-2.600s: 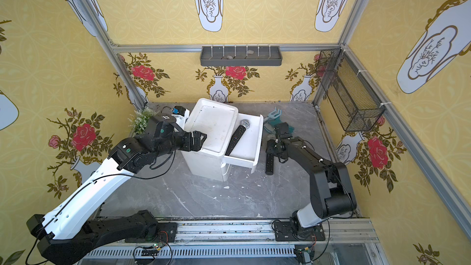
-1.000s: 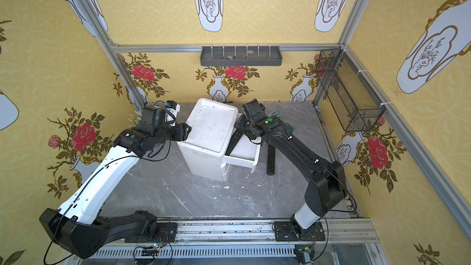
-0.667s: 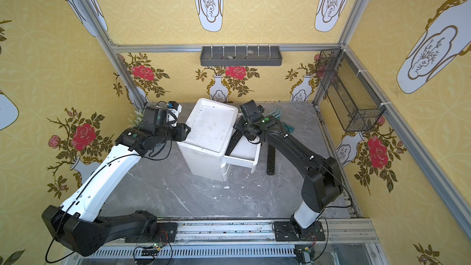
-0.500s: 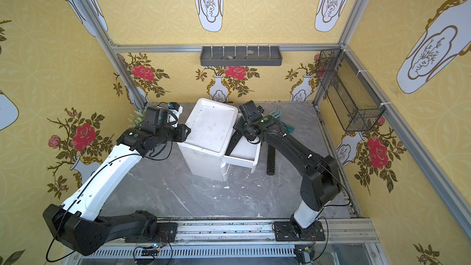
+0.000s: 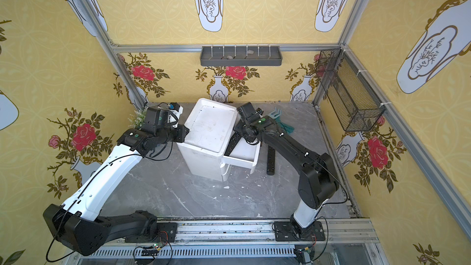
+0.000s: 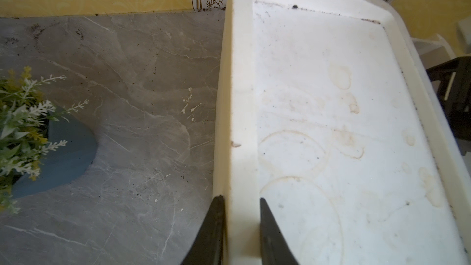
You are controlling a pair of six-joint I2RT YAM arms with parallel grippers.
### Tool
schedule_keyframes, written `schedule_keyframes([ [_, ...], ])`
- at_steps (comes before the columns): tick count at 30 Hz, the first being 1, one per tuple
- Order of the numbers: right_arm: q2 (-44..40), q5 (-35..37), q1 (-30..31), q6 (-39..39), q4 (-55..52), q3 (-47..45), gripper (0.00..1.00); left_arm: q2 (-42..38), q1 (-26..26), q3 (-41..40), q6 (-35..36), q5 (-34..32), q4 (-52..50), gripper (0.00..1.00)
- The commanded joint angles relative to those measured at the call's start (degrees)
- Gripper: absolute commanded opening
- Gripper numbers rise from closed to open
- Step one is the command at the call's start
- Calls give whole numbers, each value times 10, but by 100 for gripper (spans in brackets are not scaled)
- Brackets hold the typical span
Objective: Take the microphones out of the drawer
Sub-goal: Pick up the microphone from the drawer.
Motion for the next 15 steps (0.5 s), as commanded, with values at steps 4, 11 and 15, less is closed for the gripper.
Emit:
schedule_keyframes([
  [4,2,6,3,3,11,-8,48,0,0,-2,-17,17,12,18],
  [11,-7,14,6,-2,19,-13,28,2,1,0,-22,18,14,15],
  [15,-14,20,7,-9,22,-13,22,3,1,-1,-25,18,13,15],
])
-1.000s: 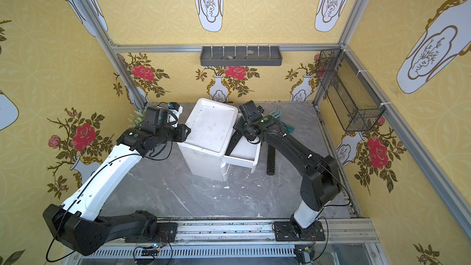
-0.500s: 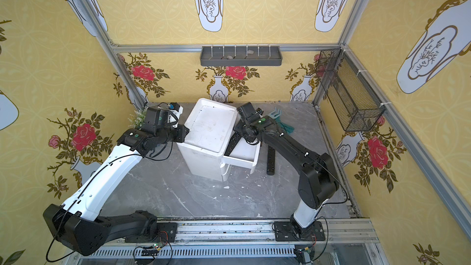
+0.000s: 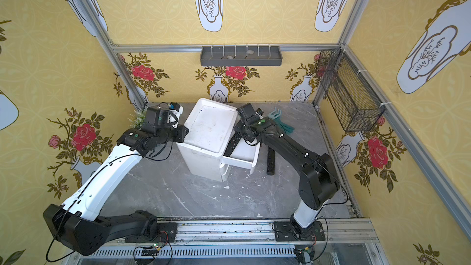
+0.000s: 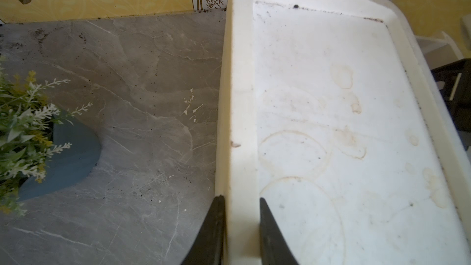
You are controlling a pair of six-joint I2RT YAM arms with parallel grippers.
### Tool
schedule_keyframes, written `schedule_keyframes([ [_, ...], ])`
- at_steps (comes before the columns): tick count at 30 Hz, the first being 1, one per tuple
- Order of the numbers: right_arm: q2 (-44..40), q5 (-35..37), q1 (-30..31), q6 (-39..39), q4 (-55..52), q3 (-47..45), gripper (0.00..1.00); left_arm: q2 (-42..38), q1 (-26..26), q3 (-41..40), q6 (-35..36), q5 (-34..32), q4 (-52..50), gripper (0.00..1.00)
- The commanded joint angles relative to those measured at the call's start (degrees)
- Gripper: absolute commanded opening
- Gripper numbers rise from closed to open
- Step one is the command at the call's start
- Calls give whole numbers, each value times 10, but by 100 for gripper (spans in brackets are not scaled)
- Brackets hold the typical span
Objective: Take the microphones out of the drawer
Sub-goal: Pick up the microphone from the drawer.
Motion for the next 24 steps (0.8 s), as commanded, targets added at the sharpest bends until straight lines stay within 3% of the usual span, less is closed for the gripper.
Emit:
schedule_keyframes([
  [1,-10,15,3,-24,-1,1,22,3,0,0,-31,19,12,15],
  [16,-54,75,3,-83,-23,34,21,4,1,7,-31,7,2,15],
  [24,-94,124,-10,-155,-15,42,21,6,0,13,-33,4,-9,15],
])
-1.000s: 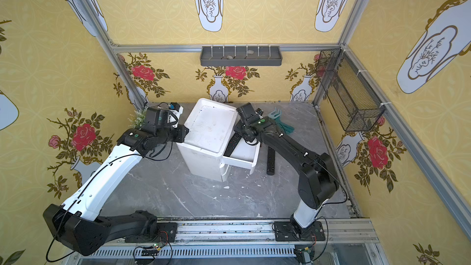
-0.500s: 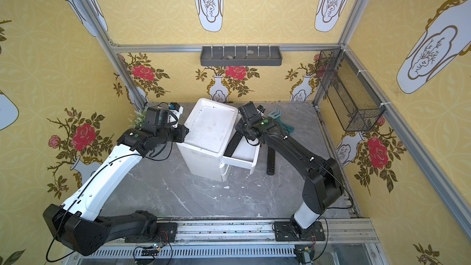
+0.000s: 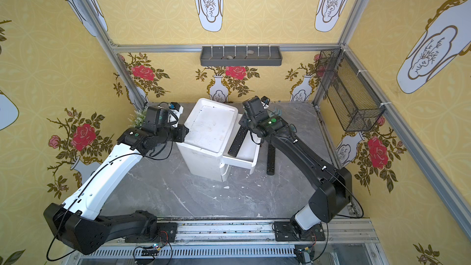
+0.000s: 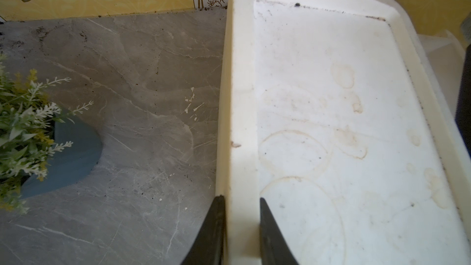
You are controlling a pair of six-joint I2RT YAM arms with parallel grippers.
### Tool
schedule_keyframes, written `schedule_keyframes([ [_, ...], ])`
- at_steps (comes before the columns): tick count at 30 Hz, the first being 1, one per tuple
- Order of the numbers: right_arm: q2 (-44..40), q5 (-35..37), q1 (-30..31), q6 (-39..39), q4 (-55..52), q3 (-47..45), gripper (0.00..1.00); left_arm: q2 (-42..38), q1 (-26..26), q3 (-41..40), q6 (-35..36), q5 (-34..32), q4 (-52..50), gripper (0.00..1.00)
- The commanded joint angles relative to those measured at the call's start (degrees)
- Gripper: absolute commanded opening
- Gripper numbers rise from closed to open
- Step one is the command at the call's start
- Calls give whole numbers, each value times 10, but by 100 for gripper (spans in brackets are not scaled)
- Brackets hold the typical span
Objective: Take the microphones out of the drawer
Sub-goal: Pick up the microphone from the drawer, then place the microphone at the center of the board.
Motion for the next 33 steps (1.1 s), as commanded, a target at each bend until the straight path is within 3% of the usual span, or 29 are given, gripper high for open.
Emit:
schedule_keyframes([
  [1,-17,35,-11,-46,7,12,21,2,0,5,-32,7,0,15],
  [23,-198,44,-204,-170,-23,-63,20,1,0,10,-44,2,-19,13],
  [33,-212,-125,-337,-219,8,-198,20,-1,1,9,-47,0,-20,13],
])
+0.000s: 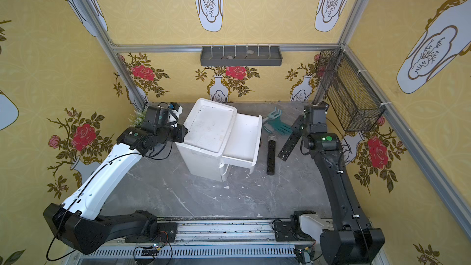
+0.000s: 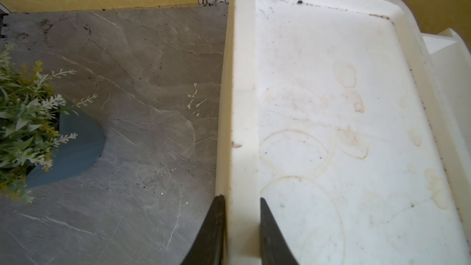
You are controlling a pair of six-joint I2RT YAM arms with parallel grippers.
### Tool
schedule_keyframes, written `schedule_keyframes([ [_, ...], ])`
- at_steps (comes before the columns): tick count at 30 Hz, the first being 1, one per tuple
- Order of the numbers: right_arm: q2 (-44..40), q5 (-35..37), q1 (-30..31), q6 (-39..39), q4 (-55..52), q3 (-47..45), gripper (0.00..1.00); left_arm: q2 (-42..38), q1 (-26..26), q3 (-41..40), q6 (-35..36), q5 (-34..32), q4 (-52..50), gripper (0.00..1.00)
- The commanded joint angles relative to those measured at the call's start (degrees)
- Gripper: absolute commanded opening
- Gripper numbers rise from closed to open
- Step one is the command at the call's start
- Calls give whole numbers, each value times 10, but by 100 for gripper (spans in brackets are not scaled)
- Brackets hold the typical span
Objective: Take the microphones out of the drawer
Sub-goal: Place the microphone at the center of the board.
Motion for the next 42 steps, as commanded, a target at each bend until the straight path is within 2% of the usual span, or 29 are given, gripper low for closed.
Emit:
schedule_keyframes([
  [1,10,-90,-22,-24,47,-51,20,-2,1,1,-38,8,-3,13],
  [6,56,-112,-29,-40,101,-138,19,-3,1,-1,-40,10,-3,12],
  [12,108,-144,-29,-63,129,-176,18,-4,1,-1,-40,12,-2,12],
  [24,223,-151,-29,-177,151,-136,19,3,2,1,-36,15,0,12],
  [32,301,-159,-29,-200,181,-118,19,1,1,3,-37,17,-1,12],
  [42,351,-171,-29,-204,182,-102,22,2,1,6,-34,16,-1,13],
])
